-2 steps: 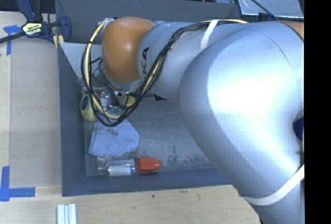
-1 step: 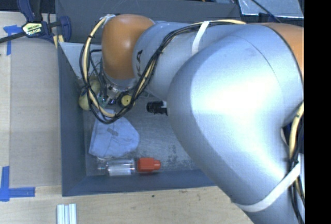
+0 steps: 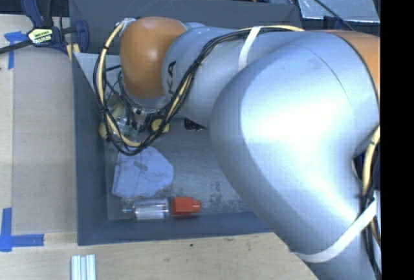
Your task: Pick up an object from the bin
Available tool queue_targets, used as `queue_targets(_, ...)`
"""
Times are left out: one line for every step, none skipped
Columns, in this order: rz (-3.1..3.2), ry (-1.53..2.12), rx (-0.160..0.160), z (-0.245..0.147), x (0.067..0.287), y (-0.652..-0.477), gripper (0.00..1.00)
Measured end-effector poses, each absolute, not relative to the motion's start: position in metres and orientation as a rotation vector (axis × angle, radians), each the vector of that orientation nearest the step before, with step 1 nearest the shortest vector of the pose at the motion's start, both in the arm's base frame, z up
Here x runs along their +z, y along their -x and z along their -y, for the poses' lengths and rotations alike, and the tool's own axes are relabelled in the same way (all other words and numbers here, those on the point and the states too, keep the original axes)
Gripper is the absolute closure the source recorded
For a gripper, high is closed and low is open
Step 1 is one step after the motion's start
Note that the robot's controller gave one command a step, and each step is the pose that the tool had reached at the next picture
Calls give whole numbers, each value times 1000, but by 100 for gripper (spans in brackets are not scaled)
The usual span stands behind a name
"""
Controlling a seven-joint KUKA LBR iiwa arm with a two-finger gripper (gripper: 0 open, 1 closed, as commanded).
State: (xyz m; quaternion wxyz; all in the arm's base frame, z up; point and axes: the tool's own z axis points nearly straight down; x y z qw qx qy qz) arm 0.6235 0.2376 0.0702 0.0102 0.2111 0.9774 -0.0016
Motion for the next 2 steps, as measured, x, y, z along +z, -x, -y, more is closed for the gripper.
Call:
queue_targets(-3049,-657,-6,-237,71,-624,100)
queue_targets(-3049,-655,-7,-238,71,-624,100)
